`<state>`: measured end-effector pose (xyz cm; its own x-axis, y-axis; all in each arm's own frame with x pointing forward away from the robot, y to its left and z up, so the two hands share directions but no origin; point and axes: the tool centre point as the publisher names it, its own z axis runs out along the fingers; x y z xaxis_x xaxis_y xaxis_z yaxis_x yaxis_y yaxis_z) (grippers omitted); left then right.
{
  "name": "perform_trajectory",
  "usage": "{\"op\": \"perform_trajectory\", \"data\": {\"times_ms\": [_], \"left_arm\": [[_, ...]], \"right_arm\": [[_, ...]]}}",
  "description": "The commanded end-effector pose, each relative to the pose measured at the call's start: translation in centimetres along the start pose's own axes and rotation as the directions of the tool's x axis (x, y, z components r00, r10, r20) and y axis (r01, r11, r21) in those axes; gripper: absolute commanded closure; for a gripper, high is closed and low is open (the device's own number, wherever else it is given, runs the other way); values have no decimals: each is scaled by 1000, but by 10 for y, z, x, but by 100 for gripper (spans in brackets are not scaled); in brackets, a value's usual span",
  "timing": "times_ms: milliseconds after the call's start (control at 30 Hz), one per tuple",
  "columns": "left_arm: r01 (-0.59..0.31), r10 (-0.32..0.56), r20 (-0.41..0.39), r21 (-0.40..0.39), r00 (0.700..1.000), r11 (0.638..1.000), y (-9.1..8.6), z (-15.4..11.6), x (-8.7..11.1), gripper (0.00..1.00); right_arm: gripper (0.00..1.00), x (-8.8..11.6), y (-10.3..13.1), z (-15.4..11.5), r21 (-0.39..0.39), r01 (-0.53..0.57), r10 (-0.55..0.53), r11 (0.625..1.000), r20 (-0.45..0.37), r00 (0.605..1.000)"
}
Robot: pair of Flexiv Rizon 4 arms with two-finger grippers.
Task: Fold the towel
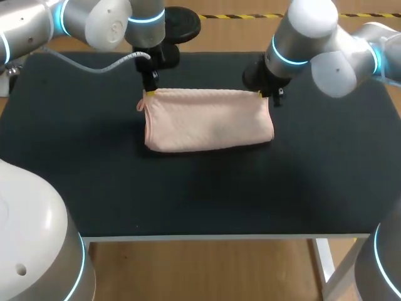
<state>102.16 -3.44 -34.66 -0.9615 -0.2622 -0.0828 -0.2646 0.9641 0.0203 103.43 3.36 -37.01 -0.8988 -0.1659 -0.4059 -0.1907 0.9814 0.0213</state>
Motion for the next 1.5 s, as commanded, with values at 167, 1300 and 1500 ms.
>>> {"op": "perform_trajectory", "data": {"times_ms": [167,1300,1500], "left_arm": [[-8,7,-36,-6,999,1000,-6,6,-11,100],[-273,377,-26,643,926,716,15,-41,9,0],[-234,401,-30,771,916,593,24,-45,26,0]], "right_arm": [[100,-6,1,7,18,-13,13,1000,5,1000],[0,-18,-11,-37,-6,-129,129,992,87,988],[0,-22,-12,-43,-11,-147,147,989,101,984]]}}
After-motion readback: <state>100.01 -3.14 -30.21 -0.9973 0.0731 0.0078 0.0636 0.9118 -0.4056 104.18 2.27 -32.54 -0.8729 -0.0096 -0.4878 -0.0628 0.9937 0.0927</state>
